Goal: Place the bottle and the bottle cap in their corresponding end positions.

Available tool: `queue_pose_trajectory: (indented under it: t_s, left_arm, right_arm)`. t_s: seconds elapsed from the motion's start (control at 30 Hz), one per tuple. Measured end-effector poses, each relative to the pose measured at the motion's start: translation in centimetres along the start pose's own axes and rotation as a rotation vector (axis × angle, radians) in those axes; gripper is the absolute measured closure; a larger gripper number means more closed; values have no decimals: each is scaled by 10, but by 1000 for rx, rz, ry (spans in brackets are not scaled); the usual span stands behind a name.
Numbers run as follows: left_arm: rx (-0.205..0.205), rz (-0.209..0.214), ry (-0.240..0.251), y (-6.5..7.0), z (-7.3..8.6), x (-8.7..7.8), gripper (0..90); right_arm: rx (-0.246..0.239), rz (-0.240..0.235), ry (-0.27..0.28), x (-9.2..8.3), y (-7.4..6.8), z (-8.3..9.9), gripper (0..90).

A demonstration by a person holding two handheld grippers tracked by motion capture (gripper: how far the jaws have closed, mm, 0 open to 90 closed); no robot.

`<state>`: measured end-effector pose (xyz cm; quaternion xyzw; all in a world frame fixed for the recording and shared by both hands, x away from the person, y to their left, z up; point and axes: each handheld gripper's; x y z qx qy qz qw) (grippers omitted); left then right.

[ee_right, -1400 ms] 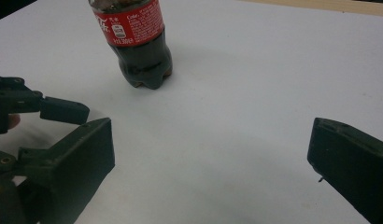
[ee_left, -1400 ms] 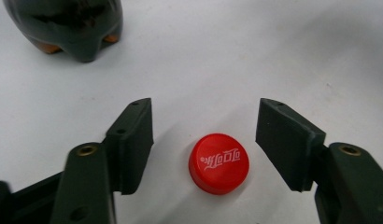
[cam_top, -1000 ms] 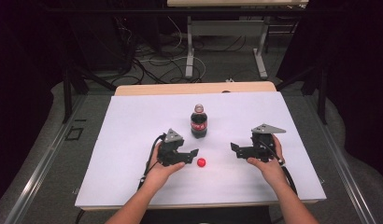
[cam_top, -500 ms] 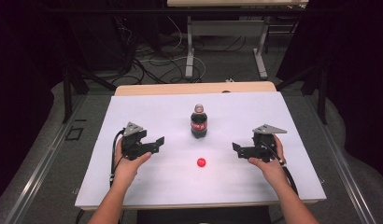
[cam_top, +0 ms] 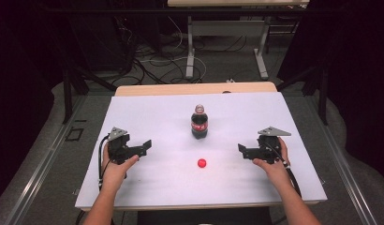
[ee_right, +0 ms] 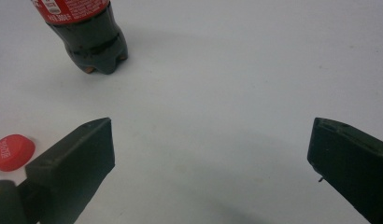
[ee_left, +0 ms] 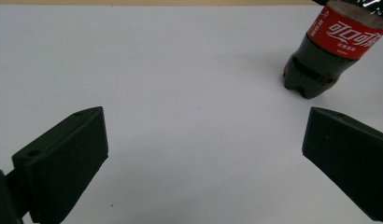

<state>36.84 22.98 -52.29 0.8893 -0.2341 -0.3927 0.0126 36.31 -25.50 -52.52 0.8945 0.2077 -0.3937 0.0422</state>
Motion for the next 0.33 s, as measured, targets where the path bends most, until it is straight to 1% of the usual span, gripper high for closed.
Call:
queue_pose_trajectory:
  t_s: [0.03, 0.1, 0.17, 0.23, 0.3, 0.33]
  left_arm:
    - [-10, -3, -5, -1, 1, 0, 3]
    - [-24, -14, -11, -4, 2, 0, 4]
    - [-31, -18, -7, -7, 3, 0, 3]
    - [-32, -22, -10, -9, 3, 0, 3]
    - [-35, -30, -5, -10, 4, 0, 4]
    - [-36, -27, 0, -11, 4, 0, 4]
  right_arm:
    - [11, -2, -5, 0, 0, 0, 2]
    - [10, 3, -7, 1, 1, 1, 2]
    - [17, 4, -11, 2, 2, 2, 3]
    - [12, 1, -12, 3, 4, 2, 3]
    - [7, 9, -17, 4, 4, 3, 3]
    - [16, 5, -19, 4, 4, 3, 3]
Point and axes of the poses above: each handheld gripper's, and its own axes: x roughly forward along the jaws, z roughly out of its underside, y roughly to its right, and after that the axes turned 13 degrees about -y, right-handed
